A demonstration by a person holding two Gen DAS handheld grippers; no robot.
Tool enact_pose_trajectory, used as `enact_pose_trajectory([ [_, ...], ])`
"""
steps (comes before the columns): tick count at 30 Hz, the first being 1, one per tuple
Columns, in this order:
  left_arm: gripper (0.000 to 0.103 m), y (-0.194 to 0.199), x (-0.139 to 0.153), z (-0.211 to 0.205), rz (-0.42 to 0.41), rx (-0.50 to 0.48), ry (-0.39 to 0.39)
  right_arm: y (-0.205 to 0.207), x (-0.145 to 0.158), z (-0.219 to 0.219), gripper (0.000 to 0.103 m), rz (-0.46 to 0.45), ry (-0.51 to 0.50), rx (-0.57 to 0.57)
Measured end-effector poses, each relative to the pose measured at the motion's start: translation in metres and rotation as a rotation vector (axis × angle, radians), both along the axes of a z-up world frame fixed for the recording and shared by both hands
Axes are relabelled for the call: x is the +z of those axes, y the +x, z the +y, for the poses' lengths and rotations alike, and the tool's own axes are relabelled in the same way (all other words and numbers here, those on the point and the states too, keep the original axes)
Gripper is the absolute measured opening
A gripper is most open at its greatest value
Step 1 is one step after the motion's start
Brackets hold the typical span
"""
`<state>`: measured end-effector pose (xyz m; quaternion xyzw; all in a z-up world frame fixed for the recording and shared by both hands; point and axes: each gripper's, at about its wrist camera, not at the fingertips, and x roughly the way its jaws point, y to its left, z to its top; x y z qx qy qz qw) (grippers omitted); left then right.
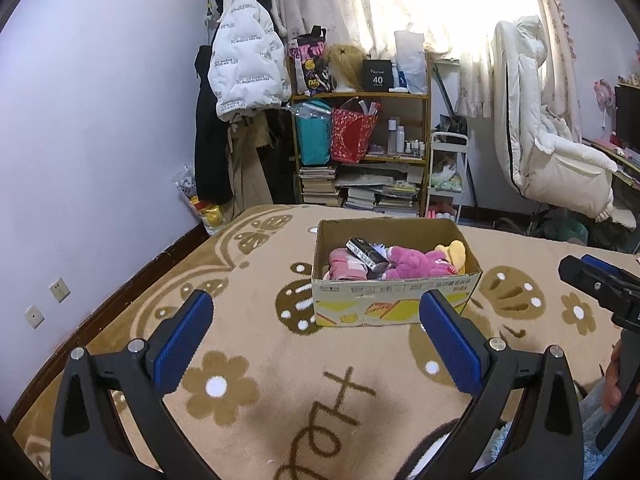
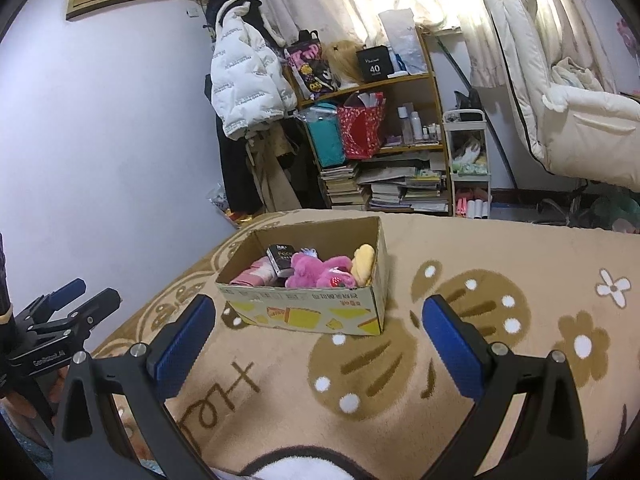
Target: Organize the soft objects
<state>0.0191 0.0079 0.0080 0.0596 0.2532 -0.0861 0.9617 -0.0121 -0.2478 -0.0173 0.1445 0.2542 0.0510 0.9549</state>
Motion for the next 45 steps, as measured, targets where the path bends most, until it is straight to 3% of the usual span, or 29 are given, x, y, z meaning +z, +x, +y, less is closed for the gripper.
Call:
enact_pose_trajectory([
  [28,0.102,0.014,-0.018,-0.01,0.047,-0.015,0.051,0.004,-0.012,-0.002,0.103,0.042,-0.003,-0.024],
  [45,0.102,0.017,-0.02,-0.008,0.063,-0.011,0.028,0.002,-0.004,-0.006,0.103,0.022,-0.016,-0.046],
])
